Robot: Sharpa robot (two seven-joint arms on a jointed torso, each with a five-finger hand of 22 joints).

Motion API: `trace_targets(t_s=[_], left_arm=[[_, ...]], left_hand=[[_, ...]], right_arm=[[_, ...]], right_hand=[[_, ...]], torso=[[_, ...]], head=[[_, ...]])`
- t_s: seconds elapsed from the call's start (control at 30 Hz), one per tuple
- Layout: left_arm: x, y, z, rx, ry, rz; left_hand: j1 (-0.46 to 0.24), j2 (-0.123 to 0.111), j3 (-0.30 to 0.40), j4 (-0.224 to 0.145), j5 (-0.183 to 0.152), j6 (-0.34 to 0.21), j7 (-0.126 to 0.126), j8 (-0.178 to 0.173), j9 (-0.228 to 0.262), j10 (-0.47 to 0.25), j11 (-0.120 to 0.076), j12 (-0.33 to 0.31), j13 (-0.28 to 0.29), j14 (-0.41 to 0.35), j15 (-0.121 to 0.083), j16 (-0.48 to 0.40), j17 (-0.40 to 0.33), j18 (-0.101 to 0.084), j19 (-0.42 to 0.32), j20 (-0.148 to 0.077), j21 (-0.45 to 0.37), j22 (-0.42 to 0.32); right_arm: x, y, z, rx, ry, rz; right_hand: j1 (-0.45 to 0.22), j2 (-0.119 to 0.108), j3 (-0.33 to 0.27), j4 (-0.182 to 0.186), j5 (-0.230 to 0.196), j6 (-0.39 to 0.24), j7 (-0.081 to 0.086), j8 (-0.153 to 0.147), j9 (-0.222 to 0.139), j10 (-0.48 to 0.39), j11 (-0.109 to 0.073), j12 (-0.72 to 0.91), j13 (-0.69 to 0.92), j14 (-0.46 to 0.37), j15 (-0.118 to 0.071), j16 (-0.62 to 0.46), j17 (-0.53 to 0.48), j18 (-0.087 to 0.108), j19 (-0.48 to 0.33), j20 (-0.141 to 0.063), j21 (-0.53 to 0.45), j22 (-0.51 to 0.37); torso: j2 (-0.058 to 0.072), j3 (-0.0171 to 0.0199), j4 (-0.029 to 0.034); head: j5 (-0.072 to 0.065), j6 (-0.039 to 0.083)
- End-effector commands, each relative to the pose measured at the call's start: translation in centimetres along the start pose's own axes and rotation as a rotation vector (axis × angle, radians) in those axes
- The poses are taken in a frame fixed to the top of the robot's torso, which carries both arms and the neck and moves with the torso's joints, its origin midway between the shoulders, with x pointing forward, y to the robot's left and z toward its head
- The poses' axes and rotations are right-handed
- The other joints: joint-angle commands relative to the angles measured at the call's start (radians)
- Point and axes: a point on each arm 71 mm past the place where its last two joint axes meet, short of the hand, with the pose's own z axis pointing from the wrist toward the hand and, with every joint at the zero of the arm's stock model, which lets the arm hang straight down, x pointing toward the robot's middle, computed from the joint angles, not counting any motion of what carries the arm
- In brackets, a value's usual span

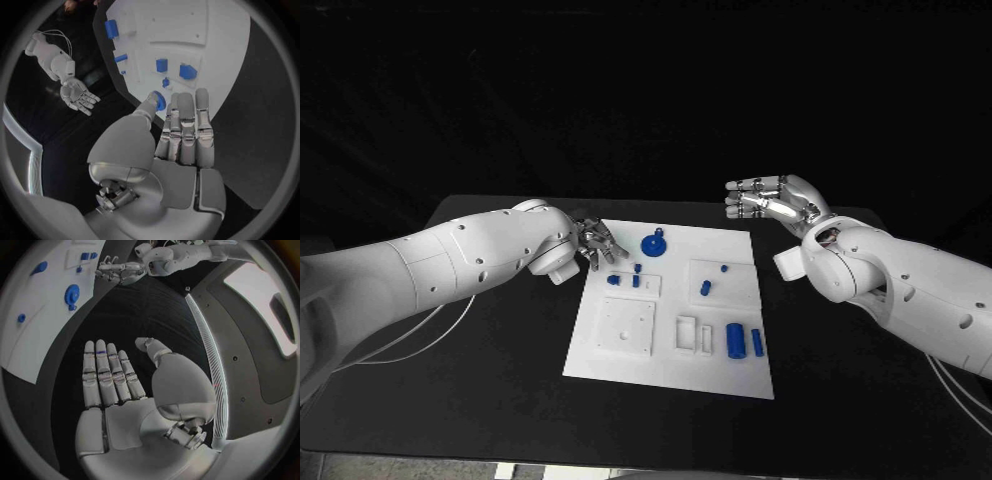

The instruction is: Assemble the parts on the task board

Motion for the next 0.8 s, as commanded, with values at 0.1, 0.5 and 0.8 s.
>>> trace_targets(t_s=[0.1, 0.5, 0.8], left_arm=[[-0.3, -0.1, 0.0, 0.017, -0.030, -0.011], [-0.8, 1.7, -0.2, -0.129, -0.009, 0.147], [-0.7, 2.6, -0.4, -0.208, 0.050, 0.248]], left_hand=[[-0.012, 0.009, -0.016, 0.006, 0.000, 0.013, 0.000, 0.008, -0.012, 0.013, 0.002, -0.005, -0.001, 0.008, 0.001, 0.001, 0.003, 0.007, 0.007, -0.002, 0.000, 0.001], [-0.108, -0.027, -0.092, 0.099, 0.000, 0.046, -0.017, 0.039, -0.020, 0.057, -0.014, 0.030, 0.022, 0.046, -0.014, 0.026, 0.018, 0.009, 0.044, -0.015, 0.011, 0.006], [-0.106, -0.062, -0.091, 0.172, -0.001, 0.050, -0.018, 0.040, -0.048, 0.056, -0.016, 0.039, 0.040, 0.051, -0.018, 0.027, 0.032, 0.002, 0.053, -0.022, 0.007, 0.016]], right_arm=[[0.1, 0.1, 0.0, -0.007, 0.014, 0.005], [0.0, 0.0, -0.1, -0.004, 0.014, 0.005], [0.0, -0.2, -0.2, 0.000, 0.014, 0.006]], right_hand=[[-0.001, 0.006, -0.002, 0.001, 0.003, -0.005, 0.000, -0.003, -0.002, -0.007, -0.001, -0.004, -0.001, -0.007, 0.001, -0.003, -0.001, 0.011, -0.005, 0.000, 0.000, -0.001], [-0.001, 0.006, 0.001, 0.000, 0.002, -0.005, 0.000, -0.003, -0.002, -0.006, -0.001, -0.004, -0.001, -0.007, 0.001, -0.003, -0.001, 0.011, -0.004, 0.000, 0.000, -0.001], [-0.001, 0.006, 0.001, 0.000, 0.002, -0.005, 0.000, -0.003, -0.002, -0.006, -0.001, -0.004, -0.001, -0.007, 0.001, -0.003, -0.001, 0.011, -0.004, 0.000, 0.000, -0.001]], torso=[[-0.001, 0.0000, -0.0001], [0.000, -0.0005, -0.0012], [0.000, -0.0012, 0.0000]], head=[[0.001, 0.002], [0.002, 0.005], [0.000, 0.004]])
